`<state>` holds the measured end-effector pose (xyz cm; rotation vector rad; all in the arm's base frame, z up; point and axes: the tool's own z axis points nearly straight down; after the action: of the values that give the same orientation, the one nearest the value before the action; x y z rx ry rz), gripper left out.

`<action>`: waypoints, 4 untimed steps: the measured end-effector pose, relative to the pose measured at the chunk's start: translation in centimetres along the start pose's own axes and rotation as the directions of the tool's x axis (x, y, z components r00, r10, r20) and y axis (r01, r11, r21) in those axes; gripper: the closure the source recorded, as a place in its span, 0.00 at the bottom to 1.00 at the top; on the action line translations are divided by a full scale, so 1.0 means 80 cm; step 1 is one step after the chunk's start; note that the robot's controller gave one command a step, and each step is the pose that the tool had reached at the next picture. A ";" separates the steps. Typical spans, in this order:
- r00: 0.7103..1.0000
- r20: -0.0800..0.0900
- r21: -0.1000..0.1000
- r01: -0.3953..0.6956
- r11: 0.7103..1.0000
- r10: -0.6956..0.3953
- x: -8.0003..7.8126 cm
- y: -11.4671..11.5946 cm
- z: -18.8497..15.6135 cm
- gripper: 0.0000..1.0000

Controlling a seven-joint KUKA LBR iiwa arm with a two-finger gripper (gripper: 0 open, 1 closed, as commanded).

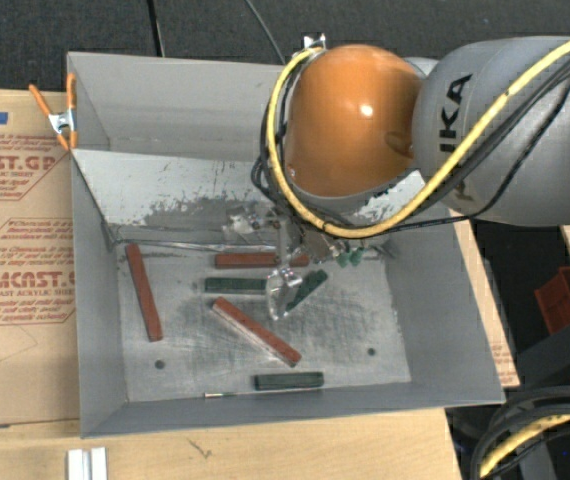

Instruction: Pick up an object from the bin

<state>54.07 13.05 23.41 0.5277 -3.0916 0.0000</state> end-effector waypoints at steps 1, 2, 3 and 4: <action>0.993 0.015 0.002 0.121 0.993 -0.121 -0.003 -0.002 0.042 0.00; 0.995 0.010 0.001 0.103 0.995 -0.103 0.036 -0.030 0.149 0.00; 0.988 0.012 -0.002 -0.156 0.988 0.156 0.025 -0.068 0.200 1.00; 0.988 0.012 -0.003 -0.156 0.988 0.156 0.025 -0.068 0.200 1.00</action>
Offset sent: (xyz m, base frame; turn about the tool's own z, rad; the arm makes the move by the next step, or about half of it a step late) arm -0.0340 -0.0556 -0.1641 -0.0855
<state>53.90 7.20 7.41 0.2856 -3.1353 -0.0051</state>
